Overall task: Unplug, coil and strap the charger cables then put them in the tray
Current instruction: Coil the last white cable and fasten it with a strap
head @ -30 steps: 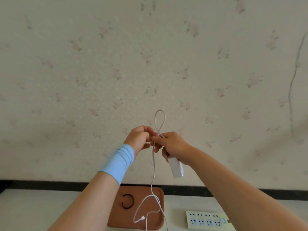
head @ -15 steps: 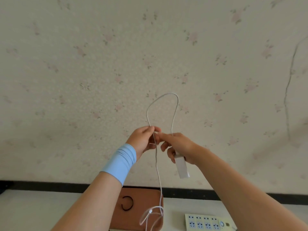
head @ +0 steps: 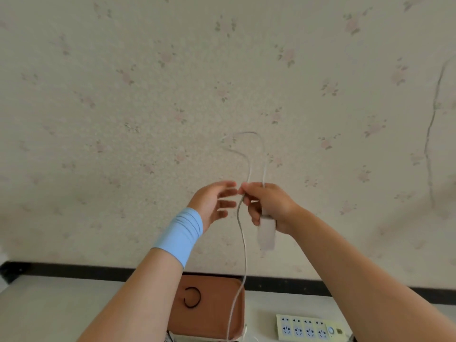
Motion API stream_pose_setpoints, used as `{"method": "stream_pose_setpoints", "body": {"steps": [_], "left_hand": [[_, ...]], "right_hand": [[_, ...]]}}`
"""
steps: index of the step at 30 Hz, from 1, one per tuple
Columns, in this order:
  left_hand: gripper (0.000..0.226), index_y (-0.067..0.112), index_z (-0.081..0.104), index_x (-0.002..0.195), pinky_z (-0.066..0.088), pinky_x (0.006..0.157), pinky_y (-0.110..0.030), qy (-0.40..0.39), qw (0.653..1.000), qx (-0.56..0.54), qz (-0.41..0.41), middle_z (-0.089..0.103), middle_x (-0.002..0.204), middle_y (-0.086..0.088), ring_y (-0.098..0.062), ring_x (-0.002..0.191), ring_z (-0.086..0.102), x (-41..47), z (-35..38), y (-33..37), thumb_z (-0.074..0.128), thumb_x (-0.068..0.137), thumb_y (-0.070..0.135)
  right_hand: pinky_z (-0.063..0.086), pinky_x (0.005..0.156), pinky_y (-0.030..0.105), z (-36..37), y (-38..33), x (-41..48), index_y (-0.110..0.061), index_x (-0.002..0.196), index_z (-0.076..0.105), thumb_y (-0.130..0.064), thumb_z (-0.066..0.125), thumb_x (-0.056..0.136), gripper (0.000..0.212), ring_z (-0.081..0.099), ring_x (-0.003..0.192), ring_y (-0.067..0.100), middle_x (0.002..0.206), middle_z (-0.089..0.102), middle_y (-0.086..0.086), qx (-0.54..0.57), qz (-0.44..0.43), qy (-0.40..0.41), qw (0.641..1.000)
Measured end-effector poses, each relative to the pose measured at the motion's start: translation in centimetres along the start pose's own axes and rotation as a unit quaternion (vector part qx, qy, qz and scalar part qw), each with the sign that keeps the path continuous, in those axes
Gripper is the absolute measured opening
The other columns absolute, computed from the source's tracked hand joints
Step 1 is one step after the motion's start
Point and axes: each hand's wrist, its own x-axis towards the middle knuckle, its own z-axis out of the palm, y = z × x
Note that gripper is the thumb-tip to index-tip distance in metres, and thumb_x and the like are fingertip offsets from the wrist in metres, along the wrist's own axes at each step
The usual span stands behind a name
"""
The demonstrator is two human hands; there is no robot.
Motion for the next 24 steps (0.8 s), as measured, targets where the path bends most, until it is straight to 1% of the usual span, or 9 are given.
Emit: {"method": "stream_pose_setpoints", "body": {"steps": [3, 5, 7, 9, 12, 15, 17, 20, 24], "left_hand": [[0.025, 0.025, 0.069, 0.104, 0.044, 0.068, -0.026, -0.132, 0.951, 0.276, -0.032, 0.072, 0.106, 0.006, -0.012, 0.074, 0.065, -1.4, 0.8, -0.7, 0.050, 0.091, 0.016], [0.019, 0.024, 0.067, 0.104, 0.045, 0.065, -0.024, -0.199, 0.924, 0.323, -0.046, 0.074, 0.101, 0.004, -0.013, 0.073, 0.066, -2.0, 1.5, -1.0, 0.050, 0.095, 0.021], [0.024, 0.018, 0.067, 0.099, 0.045, 0.061, -0.023, -0.168, 0.928, 0.331, -0.024, 0.073, 0.086, 0.002, -0.014, 0.066, 0.063, -2.1, 1.8, -0.9, 0.043, 0.100, 0.024], [0.028, 0.014, 0.065, 0.093, 0.043, 0.057, -0.024, -0.079, 0.956, 0.281, 0.010, 0.066, 0.073, 0.000, -0.015, 0.056, 0.056, -1.6, 1.7, -0.6, 0.039, 0.102, 0.021], [0.027, 0.012, 0.058, 0.087, 0.033, 0.048, -0.022, 0.012, 0.999, 0.007, 0.042, 0.054, 0.061, 0.000, -0.012, 0.045, 0.042, -0.8, 1.2, 0.3, 0.037, 0.104, 0.017], [0.027, 0.012, 0.055, 0.087, 0.028, 0.042, -0.017, 0.022, 0.959, -0.281, 0.031, 0.052, 0.058, 0.001, -0.009, 0.041, 0.040, -0.3, 0.5, 1.6, 0.036, 0.105, 0.018], [0.027, 0.013, 0.056, 0.086, 0.030, 0.038, -0.015, 0.028, 0.925, -0.377, 0.029, 0.055, 0.059, 0.001, -0.007, 0.040, 0.043, -0.2, -0.1, 2.0, 0.037, 0.105, 0.018], [0.026, 0.013, 0.058, 0.091, 0.034, 0.037, -0.014, 0.051, 0.901, -0.427, 0.054, 0.061, 0.062, 0.001, -0.006, 0.040, 0.047, -0.1, -1.1, 2.3, 0.037, 0.106, 0.020], [0.033, 0.011, 0.061, 0.102, 0.038, 0.045, -0.020, 0.101, 0.962, -0.251, 0.029, 0.064, 0.090, -0.004, -0.010, 0.046, 0.048, -0.4, -1.4, 1.9, 0.039, 0.105, 0.035]], "right_hand": [[0.040, 0.042, 0.029, -0.8, -0.9, -0.1, -0.008, 0.094, 0.066, -0.026, 0.056, 0.103, 0.023, 0.042, 0.043, 0.018, 0.069, 0.056, 0.002, 0.070, -0.012, 0.036, 0.997], [0.041, 0.043, 0.029, -1.1, -1.2, -0.4, -0.007, 0.098, 0.067, -0.028, 0.057, 0.103, 0.023, 0.042, 0.045, 0.018, 0.069, 0.055, 0.001, 0.065, -0.006, 0.046, 0.997], [0.041, 0.043, 0.029, -1.1, -1.2, -0.5, -0.007, 0.103, 0.067, -0.034, 0.058, 0.102, 0.029, 0.042, 0.045, 0.018, 0.073, 0.056, 0.003, 0.042, 0.014, 0.062, 0.997], [0.041, 0.044, 0.029, -1.3, -1.1, -0.7, -0.008, 0.112, 0.066, -0.043, 0.057, 0.101, 0.038, 0.044, 0.044, 0.018, 0.080, 0.060, 0.006, 0.004, 0.055, 0.066, 0.996], [0.042, 0.049, 0.030, -1.4, -0.3, -1.1, -0.015, 0.118, 0.067, -0.041, 0.055, 0.098, 0.035, 0.050, 0.050, 0.015, 0.101, 0.071, 0.007, -0.095, 0.111, 0.003, 0.989], [0.045, 0.048, 0.027, -0.7, 0.3, -1.9, -0.020, 0.122, 0.067, -0.031, 0.053, 0.097, 0.030, 0.053, 0.056, 0.015, 0.117, 0.074, 0.001, -0.176, 0.124, -0.138, 0.967], [0.047, 0.046, 0.025, 0.0, 0.2, -2.3, -0.019, 0.124, 0.065, -0.026, 0.051, 0.100, 0.029, 0.058, 0.061, 0.018, 0.119, 0.073, 0.000, -0.205, 0.128, -0.222, 0.945], [0.048, 0.050, 0.025, 0.2, 0.1, -2.9, -0.013, 0.115, 0.069, -0.024, 0.055, 0.100, 0.023, 0.062, 0.066, 0.016, 0.110, 0.076, 0.002, -0.294, 0.126, -0.223, 0.921], [0.046, 0.049, 0.022, -0.2, 0.0, -2.9, -0.008, 0.101, 0.074, -0.022, 0.059, 0.098, 0.021, 0.054, 0.054, 0.011, 0.090, 0.077, 0.005, -0.296, 0.086, -0.113, 0.945]]}}
